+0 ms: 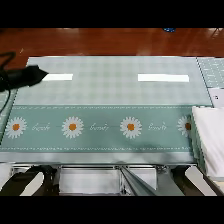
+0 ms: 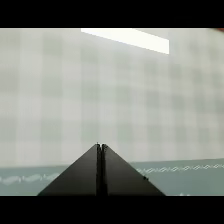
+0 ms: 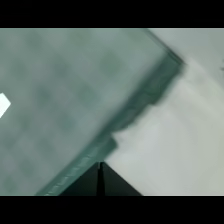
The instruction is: Fold the shirts.
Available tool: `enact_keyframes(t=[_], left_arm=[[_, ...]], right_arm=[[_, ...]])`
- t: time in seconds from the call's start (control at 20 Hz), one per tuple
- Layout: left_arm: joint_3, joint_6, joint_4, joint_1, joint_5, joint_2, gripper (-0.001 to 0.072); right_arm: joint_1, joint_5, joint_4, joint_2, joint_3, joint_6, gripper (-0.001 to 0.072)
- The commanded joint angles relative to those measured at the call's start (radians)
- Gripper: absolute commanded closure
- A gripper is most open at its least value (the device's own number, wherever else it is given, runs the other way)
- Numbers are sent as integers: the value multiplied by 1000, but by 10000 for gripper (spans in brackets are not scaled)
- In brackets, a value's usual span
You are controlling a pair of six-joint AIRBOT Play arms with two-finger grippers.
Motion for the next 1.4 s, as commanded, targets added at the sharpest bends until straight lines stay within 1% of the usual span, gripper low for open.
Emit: enact_keyframes(t=[0.0, 0.05, 0.15, 0.25, 0.35, 0.4, 0.45, 0.55, 0.75, 0.85, 0.9, 1.35], left_arm=[[307, 6, 0, -18, -110, -155, 694], [359, 6, 4, -37, -126, -185, 694], [365, 5, 60, -87, -129, -211, 694], [296, -21, 159, -138, -118, -224, 694], [211, -20, 293, -154, -74, -252, 694], [189, -21, 341, -145, -72, -272, 694], [183, -21, 347, -132, -80, -286, 693], [182, -22, 341, -121, -76, -301, 693], [183, -20, 338, -122, -43, -303, 693], [183, -21, 338, -122, -51, -303, 693], [182, -20, 338, -122, -91, -303, 693], [182, -20, 337, -123, -85, -305, 693]], right_arm=[[388, -182, 119, -145, 179, -79, 669], [519, -206, 69, -187, 219, -80, 669], [719, -241, -68, -252, 235, -73, 669], [851, -225, -253, -335, 224, 8, 669], [892, -218, -385, -401, 185, 93, 669], [890, -193, -406, -425, 177, 126, 669], [887, -162, -422, -440, 177, 144, 669], [887, -137, -451, -448, 177, 143, 669], [887, -135, -472, -448, 177, 141, 669], [887, -131, -471, -448, 177, 142, 669], [887, -137, -472, -448, 177, 142, 669], [887, -137, -472, -448, 177, 142, 669]])
